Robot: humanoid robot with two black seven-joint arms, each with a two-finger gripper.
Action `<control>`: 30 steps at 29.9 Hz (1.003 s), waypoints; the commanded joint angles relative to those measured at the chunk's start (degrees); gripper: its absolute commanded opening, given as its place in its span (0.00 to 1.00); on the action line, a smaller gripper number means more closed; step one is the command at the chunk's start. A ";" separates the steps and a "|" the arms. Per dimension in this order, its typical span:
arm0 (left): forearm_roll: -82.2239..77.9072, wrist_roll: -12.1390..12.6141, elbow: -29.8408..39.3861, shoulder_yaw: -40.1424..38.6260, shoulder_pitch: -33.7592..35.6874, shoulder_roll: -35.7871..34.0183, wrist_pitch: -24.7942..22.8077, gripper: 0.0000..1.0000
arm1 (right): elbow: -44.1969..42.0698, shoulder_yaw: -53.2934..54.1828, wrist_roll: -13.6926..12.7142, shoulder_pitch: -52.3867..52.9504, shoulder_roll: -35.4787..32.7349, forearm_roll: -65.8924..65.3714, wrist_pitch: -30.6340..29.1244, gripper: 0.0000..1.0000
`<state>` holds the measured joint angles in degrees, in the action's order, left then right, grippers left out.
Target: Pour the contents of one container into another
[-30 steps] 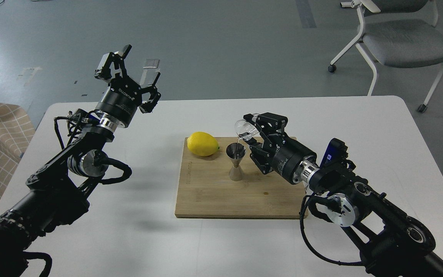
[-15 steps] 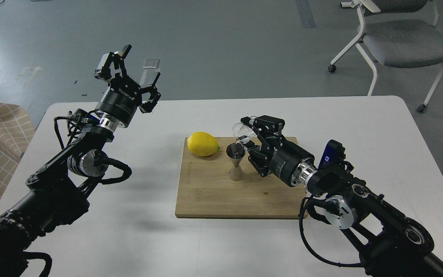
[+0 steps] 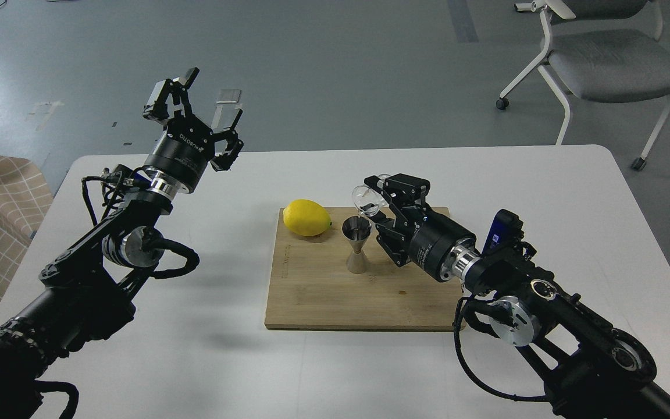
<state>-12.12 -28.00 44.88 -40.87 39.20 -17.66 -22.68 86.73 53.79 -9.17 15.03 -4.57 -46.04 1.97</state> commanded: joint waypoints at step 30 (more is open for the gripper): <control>-0.01 0.00 0.03 0.00 0.00 0.09 0.00 0.98 | -0.15 0.27 -0.06 -0.61 0.79 0.86 0.14 0.40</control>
<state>-12.09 -28.00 44.91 -40.87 39.20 -17.59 -22.68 86.63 53.88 -9.23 14.62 -3.99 -45.98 2.04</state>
